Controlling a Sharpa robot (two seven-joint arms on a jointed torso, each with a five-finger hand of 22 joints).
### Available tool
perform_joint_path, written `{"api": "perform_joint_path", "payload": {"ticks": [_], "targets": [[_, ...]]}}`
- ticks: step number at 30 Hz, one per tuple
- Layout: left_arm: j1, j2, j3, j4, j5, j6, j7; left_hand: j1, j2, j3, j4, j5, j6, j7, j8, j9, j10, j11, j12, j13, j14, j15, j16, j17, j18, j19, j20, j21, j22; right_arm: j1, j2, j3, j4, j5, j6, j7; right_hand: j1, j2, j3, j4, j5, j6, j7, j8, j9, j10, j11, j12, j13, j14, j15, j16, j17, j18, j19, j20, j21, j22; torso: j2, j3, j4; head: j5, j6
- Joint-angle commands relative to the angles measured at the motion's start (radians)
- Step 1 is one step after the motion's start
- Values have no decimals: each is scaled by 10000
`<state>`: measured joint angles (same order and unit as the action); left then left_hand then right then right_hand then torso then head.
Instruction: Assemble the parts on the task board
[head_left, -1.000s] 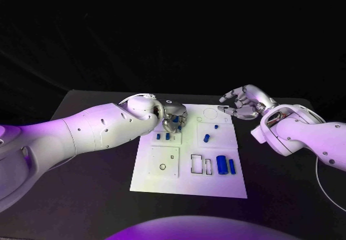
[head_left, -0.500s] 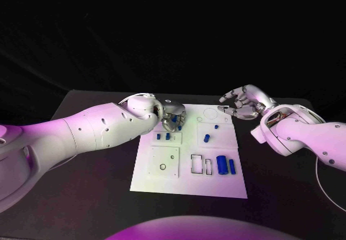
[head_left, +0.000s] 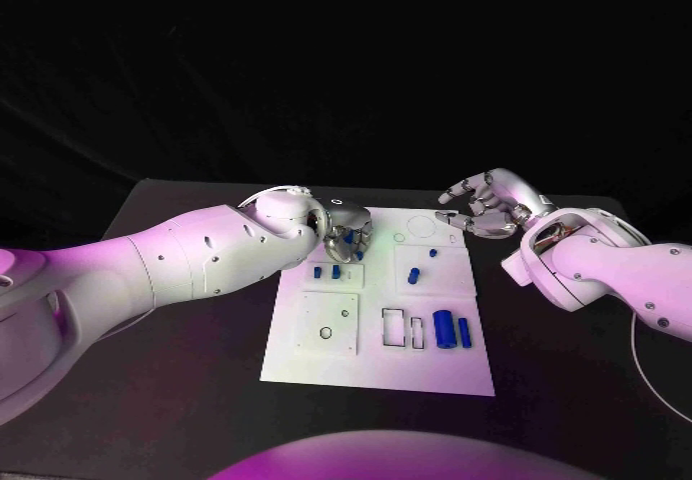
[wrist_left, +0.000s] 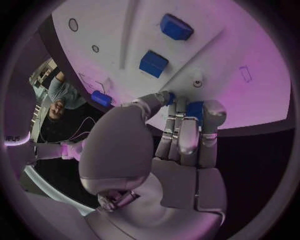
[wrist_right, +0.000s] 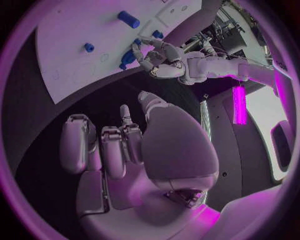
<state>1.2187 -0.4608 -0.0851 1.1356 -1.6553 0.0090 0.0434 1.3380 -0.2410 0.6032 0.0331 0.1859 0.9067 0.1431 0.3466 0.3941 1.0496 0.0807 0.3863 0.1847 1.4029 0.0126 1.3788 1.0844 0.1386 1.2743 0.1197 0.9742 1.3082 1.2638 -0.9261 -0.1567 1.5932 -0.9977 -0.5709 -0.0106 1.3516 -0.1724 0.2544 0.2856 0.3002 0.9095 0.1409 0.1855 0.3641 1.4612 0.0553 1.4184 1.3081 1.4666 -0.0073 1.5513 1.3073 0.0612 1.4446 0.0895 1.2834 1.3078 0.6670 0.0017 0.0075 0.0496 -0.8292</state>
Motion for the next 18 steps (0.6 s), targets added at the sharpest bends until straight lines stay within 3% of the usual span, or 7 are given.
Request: {"api": "perform_joint_path", "payload": {"ticks": [1,8,18], "targets": [[-19,32,-6,18,17,125,13,-77,-13,38,-3,-61,-17,31,-87,-13,86,23,-62,-27,94,-6,73,45,-199,108,-11,99,576,-4,12,1,6,-104,73,42,-103,21,74,-7,32,3,-49,56,15,-33,-25,3,1117,865,-98,-49,1884,52,-23,-4,-21,1307,-2,4,0,2,-2],[-21,38,-6,19,26,70,-14,-173,-112,63,-62,-64,-330,106,-362,-88,-62,103,-348,-163,82,51,69,-71,-204,90,21,89,633,-4,14,1,2,-104,75,36,-103,21,74,-7,32,3,-49,56,15,-33,-25,3,1117,865,-98,-49,1884,52,-23,-4,-21,1307,2,3,1,2,4],[-22,49,-6,44,58,55,3,-131,-27,140,-106,-38,-278,118,-365,-72,-62,118,-432,-208,114,68,112,-15,-227,149,38,214,701,-4,22,1,-3,-104,92,24,-103,21,74,-7,32,3,-49,56,15,-33,-25,3,1117,865,-98,-49,1884,52,-23,-4,-21,1307,3,4,-3,-2,-14]]}}
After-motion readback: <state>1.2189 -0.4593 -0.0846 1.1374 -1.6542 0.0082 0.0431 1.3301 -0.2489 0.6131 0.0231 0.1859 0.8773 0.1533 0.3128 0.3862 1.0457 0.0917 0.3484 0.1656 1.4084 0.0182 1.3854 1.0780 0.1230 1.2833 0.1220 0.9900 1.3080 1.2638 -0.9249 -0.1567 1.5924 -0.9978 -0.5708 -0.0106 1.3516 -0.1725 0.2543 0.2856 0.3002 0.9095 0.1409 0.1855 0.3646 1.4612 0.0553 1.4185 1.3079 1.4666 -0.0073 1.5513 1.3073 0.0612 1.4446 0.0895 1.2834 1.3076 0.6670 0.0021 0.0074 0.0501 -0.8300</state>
